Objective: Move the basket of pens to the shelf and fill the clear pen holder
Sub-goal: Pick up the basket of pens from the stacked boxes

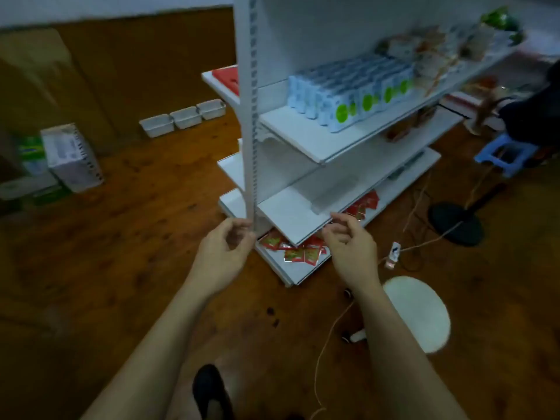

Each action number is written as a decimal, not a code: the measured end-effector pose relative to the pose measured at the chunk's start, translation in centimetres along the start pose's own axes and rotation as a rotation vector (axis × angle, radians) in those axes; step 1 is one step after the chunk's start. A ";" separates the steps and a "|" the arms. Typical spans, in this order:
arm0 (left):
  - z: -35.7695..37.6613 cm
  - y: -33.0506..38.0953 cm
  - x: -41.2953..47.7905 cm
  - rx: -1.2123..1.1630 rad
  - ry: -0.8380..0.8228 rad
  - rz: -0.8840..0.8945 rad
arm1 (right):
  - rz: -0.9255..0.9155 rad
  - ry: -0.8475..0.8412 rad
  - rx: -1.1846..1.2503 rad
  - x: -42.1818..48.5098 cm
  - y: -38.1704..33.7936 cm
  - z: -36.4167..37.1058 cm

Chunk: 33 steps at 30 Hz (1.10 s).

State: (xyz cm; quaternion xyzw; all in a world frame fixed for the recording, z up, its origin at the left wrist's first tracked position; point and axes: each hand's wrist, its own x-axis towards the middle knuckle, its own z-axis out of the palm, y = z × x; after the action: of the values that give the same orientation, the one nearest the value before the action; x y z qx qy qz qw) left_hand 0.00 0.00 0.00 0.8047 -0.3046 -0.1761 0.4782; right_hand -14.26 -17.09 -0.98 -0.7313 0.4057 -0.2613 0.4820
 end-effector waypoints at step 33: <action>-39.3 -26.7 22.6 0.004 0.555 -0.484 | -0.327 -0.853 -0.171 18.2 -19.5 58.6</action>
State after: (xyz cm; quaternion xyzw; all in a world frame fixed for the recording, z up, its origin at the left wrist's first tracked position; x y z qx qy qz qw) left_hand 48.24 20.68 -4.31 0.8715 0.0356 -0.0584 0.4856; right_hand 47.44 0.46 -6.60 -0.8648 0.0708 0.0246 0.4964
